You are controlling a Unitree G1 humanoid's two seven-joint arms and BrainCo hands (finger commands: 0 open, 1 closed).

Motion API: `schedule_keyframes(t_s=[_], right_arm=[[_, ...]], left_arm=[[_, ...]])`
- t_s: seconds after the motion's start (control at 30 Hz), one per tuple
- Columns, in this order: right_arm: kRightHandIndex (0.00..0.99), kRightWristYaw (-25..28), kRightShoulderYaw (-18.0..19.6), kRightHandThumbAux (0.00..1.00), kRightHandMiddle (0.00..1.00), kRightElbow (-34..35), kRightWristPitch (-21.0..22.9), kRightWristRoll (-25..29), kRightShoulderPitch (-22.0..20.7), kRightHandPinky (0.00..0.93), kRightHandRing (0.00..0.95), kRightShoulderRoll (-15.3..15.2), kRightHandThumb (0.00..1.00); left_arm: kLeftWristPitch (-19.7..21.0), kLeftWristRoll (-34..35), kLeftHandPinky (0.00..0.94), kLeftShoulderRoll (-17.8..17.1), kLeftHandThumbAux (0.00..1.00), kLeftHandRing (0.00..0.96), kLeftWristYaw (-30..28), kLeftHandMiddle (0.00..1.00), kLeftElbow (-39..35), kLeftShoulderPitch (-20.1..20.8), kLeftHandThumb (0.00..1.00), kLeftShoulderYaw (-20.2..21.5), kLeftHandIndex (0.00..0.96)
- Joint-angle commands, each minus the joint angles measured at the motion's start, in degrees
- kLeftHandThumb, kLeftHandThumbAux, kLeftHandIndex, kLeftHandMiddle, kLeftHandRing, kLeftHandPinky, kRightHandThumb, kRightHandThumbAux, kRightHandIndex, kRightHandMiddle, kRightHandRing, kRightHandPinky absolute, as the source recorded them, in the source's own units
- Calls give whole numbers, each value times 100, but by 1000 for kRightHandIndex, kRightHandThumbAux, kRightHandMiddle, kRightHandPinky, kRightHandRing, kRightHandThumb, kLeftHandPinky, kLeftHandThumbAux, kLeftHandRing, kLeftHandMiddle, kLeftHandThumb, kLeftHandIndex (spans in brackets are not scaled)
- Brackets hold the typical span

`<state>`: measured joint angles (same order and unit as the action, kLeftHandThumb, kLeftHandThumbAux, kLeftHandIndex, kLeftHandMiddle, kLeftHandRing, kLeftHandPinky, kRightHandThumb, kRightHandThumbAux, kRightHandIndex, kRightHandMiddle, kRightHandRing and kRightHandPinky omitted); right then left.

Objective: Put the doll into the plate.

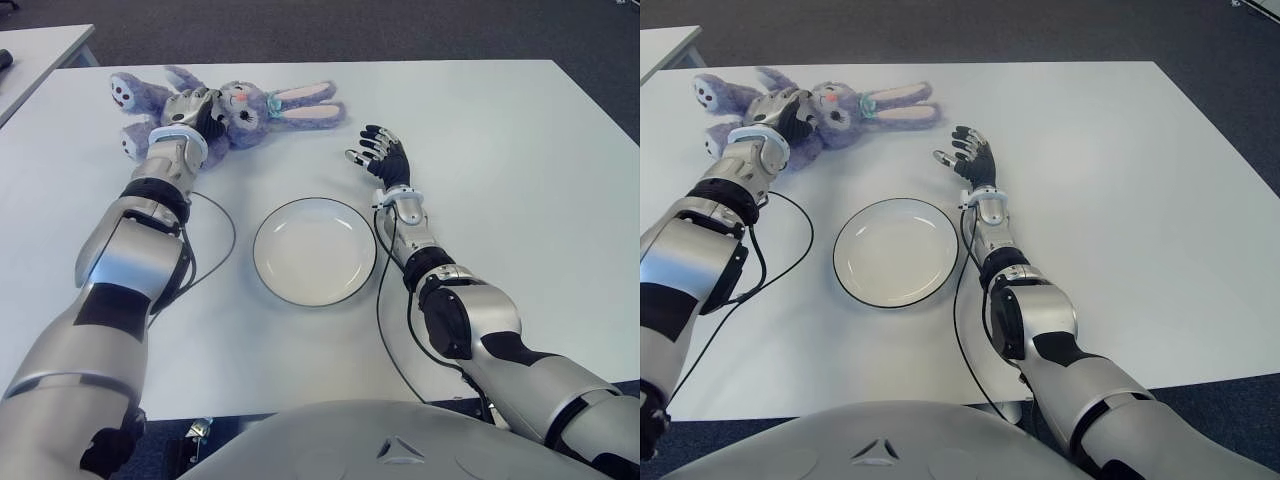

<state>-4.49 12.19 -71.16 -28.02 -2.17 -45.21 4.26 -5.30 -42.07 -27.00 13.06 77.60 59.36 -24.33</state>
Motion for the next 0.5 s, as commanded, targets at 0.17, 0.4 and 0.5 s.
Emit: schedule_keyframes(t_s=[0.17, 0.4, 0.5], right_arm=[[219, -85, 44, 926, 255, -714, 613, 5, 1204, 217, 226, 615, 145], [225, -76, 21, 925, 257, -711, 555, -16, 1233, 204, 222, 615, 129], [230, -82, 5, 925, 255, -710, 545, -31, 1242, 191, 216, 613, 117]], left_arm=[[251, 89, 156, 137, 460, 111, -24, 111, 222, -540, 664, 63, 104], [370, 141, 147, 178, 469, 111, 71, 121, 237, -615, 677, 141, 99], [421, 191, 204, 210, 472, 155, 133, 172, 242, -657, 707, 201, 163]])
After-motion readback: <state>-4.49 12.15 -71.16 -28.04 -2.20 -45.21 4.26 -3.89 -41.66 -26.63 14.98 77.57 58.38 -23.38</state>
